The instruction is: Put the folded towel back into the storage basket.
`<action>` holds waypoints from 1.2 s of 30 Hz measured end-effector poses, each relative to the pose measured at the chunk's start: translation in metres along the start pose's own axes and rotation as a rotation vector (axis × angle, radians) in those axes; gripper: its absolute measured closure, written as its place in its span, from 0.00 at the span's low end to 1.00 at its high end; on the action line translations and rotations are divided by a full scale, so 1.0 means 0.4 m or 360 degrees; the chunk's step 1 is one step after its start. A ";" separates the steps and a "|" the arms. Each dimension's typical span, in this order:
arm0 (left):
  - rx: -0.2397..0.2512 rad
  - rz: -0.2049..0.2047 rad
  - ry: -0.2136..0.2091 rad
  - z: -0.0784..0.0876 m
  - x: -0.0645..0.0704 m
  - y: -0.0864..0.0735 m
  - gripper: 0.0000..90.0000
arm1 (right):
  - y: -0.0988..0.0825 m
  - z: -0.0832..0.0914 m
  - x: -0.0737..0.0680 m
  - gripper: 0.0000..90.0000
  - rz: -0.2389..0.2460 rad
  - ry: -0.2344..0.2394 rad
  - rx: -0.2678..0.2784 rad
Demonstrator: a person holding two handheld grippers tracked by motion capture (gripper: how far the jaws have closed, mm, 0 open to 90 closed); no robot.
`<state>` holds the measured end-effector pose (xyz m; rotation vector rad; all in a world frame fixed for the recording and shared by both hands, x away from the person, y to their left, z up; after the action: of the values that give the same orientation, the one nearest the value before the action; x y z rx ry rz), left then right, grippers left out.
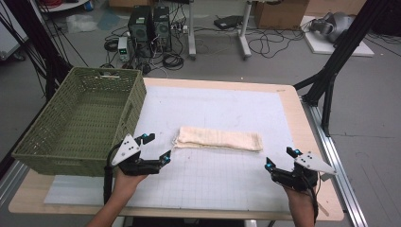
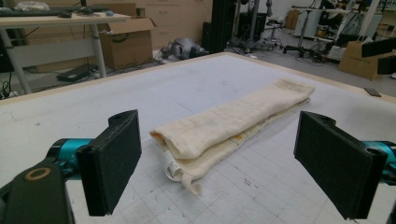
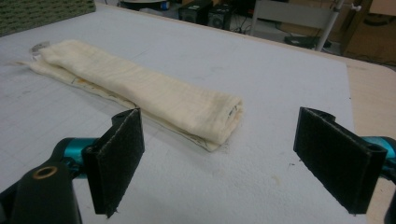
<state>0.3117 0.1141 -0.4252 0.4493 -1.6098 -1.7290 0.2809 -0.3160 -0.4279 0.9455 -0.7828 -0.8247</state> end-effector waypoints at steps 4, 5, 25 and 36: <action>0.0014 -0.0003 0.0019 0.007 -0.001 0.003 0.17 | 0.000 -0.002 0.001 0.17 0.0001 0.0005 -0.0003; 0.0017 0.0001 0.0020 0.008 -0.001 0.004 0.17 | 0.001 -0.002 -0.001 0.17 -0.0010 0.0008 -0.0003; -0.0023 -0.0002 0.0023 0.004 0.001 0.001 0.17 | -0.007 -0.008 -0.004 0.17 -0.0019 0.0035 -0.0044; -0.0024 0.0017 0.0017 0.009 0.002 0.016 0.17 | -0.006 -0.008 -0.005 0.17 -0.0023 0.0030 -0.0045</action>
<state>0.3105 0.1163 -0.4183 0.4414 -1.5880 -1.7266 0.2823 -0.3141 -0.4318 0.9335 -0.7472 -0.8366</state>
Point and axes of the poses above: each handheld gripper's, and its own axes: z roughly backward along the jaws, y roughly out of its top, x roughly to its right, the point moved 5 cm from there along -z, roughly forward along the jaws, and after that the axes turned 10 degrees about z, right-handed, at the moved point
